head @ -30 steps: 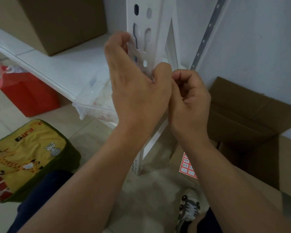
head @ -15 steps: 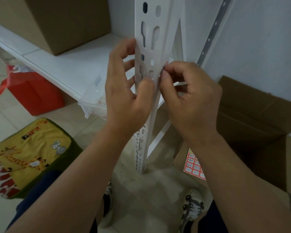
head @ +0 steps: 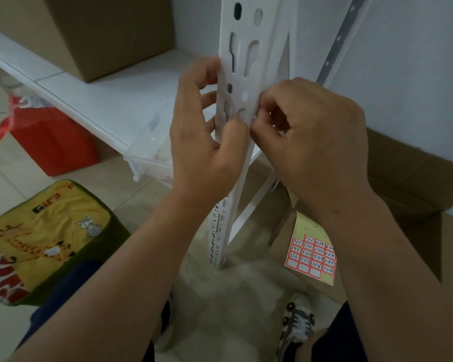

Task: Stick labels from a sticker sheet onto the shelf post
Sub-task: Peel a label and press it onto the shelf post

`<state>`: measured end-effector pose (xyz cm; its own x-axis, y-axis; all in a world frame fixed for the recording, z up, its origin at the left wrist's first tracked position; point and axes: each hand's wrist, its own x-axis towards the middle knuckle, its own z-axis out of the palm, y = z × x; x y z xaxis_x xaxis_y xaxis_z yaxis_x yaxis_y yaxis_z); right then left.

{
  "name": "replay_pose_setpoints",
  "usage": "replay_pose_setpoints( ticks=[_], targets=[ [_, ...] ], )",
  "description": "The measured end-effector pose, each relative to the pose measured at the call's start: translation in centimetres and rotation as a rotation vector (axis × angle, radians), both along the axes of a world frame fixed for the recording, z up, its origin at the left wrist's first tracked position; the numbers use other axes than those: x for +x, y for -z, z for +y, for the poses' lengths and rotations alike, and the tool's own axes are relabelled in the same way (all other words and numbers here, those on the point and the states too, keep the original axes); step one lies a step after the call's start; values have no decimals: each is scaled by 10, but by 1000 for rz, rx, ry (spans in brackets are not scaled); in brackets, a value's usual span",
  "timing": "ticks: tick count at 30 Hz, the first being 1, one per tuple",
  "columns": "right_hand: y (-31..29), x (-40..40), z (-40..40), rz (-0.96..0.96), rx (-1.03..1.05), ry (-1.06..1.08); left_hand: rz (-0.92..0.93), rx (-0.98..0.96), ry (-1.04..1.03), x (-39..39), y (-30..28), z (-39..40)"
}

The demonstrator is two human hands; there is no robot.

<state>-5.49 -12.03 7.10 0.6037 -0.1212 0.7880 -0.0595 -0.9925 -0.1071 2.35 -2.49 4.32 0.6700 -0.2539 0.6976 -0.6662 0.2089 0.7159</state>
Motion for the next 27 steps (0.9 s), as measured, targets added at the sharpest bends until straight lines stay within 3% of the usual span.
replay_pose_setpoints(
  ticks=[11,18,27],
  targets=[
    [25,2,2,-196,419,-148,5,15,26,1,2,1],
    [29,5,0,-184,254,-97,10,2,23,1,3,1],
    [20,9,3,10,488,-157,18,-27,6,-3,1,-1]
  ],
)
